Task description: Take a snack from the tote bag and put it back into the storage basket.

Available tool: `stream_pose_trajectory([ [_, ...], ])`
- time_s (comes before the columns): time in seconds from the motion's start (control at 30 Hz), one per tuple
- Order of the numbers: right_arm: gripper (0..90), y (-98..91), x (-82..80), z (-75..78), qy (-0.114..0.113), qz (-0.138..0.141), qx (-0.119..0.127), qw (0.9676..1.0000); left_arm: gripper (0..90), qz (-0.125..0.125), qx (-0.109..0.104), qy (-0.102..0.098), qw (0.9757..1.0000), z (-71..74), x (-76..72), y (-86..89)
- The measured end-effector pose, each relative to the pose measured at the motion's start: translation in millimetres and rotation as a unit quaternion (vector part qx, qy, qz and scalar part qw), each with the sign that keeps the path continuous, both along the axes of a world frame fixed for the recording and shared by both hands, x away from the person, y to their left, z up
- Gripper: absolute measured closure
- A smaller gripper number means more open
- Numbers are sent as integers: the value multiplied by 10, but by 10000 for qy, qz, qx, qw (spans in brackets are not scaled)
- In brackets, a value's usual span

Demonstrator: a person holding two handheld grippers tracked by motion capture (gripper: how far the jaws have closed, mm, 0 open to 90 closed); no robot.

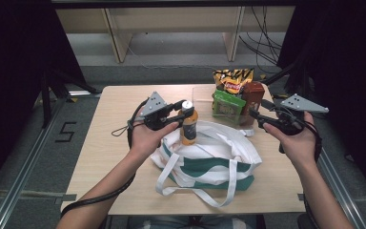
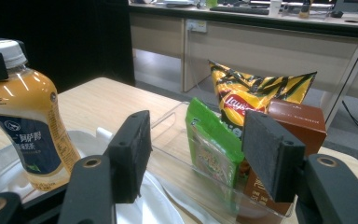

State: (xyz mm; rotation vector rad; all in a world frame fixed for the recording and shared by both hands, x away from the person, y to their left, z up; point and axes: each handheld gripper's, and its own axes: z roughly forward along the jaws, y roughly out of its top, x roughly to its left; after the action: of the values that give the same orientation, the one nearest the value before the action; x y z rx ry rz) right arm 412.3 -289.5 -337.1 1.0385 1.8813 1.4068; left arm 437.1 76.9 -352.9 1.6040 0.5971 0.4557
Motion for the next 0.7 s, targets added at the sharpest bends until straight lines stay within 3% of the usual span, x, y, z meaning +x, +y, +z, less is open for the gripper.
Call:
stream_pose_trajectory([
  [0.7,432,-21,16,-26,28,-16,-9,10000,590,13,30,-69,10000,153,190,-92],
])
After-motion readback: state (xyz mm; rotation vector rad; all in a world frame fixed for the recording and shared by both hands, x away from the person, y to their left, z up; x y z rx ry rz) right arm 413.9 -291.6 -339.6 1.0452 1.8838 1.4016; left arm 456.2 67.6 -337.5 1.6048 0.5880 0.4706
